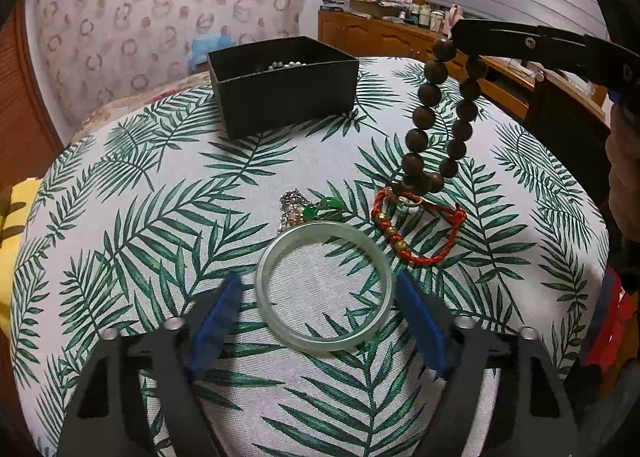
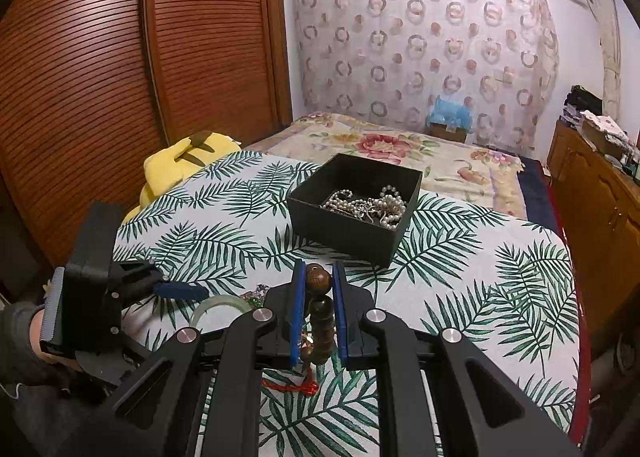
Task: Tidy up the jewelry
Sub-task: 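Lift the wooden bead bracelet with the right tool and carry it over the box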
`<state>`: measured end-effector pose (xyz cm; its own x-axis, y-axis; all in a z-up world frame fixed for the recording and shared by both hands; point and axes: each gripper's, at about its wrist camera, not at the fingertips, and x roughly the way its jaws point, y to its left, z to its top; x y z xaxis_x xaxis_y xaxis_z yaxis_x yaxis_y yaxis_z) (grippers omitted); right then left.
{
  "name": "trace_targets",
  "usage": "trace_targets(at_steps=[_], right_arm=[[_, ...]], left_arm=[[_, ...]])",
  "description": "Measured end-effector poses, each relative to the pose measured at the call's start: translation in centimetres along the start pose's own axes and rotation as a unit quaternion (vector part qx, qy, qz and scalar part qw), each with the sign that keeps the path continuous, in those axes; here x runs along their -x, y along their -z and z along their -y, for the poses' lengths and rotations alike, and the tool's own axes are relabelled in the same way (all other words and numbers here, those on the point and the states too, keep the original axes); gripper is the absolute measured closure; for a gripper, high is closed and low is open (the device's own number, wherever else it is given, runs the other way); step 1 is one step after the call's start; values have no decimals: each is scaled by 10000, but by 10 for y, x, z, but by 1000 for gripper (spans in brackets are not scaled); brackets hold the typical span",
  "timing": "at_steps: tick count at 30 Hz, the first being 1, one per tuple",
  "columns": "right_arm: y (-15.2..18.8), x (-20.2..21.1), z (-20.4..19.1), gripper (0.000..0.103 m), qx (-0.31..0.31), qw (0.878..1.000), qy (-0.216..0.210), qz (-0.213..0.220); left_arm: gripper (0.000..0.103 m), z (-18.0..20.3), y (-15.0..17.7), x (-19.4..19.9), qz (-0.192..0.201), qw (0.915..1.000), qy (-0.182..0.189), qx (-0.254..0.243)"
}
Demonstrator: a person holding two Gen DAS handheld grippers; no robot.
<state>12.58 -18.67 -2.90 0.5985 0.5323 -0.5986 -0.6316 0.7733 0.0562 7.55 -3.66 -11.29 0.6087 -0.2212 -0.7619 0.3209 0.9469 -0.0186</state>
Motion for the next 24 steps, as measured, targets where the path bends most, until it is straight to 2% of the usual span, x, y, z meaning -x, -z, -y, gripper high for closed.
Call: trace_targets(at_steps=[5, 12, 24], right_arm=[[-6, 2, 1, 88, 46, 10000, 26, 31], [-28, 6, 4, 88, 121, 9997, 77, 179], [-71, -10, 12, 88, 338, 9987, 166, 338]], left_arm=[[34, 2, 1, 4, 50, 9999, 158, 27], [34, -5, -8, 24, 427, 9986, 251, 208], [34, -26, -43, 39, 900, 9955, 149, 274]])
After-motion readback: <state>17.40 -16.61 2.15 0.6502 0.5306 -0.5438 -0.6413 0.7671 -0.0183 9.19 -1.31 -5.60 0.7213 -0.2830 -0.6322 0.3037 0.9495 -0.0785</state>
